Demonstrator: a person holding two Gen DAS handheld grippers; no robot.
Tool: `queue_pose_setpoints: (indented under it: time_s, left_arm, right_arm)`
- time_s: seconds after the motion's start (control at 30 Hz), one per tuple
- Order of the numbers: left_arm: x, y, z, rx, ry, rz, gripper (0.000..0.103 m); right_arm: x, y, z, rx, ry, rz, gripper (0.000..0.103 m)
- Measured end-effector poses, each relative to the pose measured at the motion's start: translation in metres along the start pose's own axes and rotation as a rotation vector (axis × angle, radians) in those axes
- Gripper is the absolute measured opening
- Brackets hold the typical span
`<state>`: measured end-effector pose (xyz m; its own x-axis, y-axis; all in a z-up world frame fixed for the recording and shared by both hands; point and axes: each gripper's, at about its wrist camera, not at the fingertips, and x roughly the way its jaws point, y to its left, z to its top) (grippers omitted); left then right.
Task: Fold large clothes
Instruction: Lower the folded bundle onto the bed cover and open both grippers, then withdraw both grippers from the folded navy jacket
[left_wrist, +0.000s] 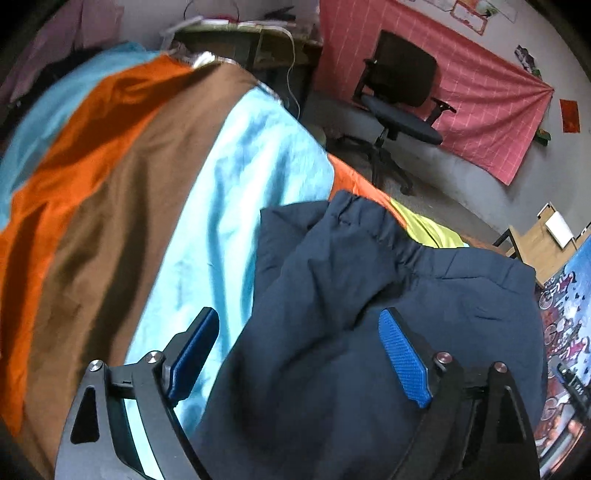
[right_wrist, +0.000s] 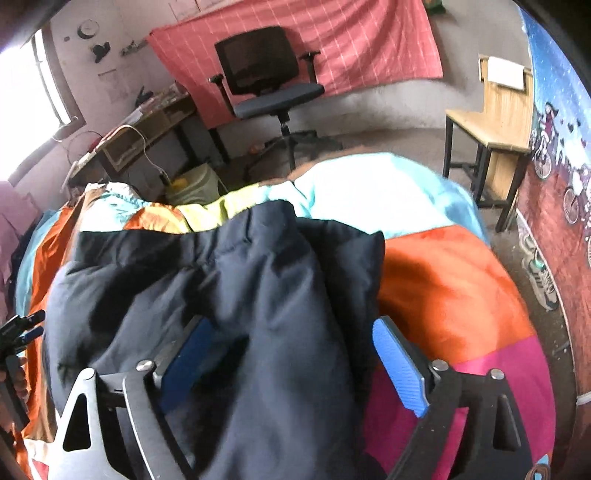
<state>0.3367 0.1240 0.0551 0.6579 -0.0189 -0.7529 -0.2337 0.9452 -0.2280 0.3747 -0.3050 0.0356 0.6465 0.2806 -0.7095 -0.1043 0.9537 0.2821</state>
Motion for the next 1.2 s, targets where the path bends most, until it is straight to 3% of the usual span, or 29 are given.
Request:
queue_pose_setpoints:
  time_s: [0.13,0.3,0.5,0.93,1.2]
  left_arm:
    - [-0.020,-0.007,-0.015,0.044,-0.079,0.047,0.085]
    - [-0.045,-0.035,-0.037,0.122,-0.198,0.144,0.095]
    - [-0.072,-0.059,-0.072,0.183,-0.312,0.150,0.101]
    - [-0.102,-0.081,-0.127,0.304,-0.344,0.113,0.101]
    - [-0.107,-0.078,-0.154,0.314,-0.351,0.096,0.101]
  right_arm:
    - [-0.016,0.011,-0.004,0.005,-0.064,-0.017,0.097]
    - [-0.040,0.026,-0.017,-0.028,-0.150,-0.037,0.100]
    - [-0.064,0.053,-0.040,-0.108,-0.235,-0.073,0.103]
    - [-0.114,0.087,-0.091,-0.184,-0.382,-0.100,0.103]
    - [-0.127,0.110,-0.126,-0.238,-0.363,-0.070,0.103]
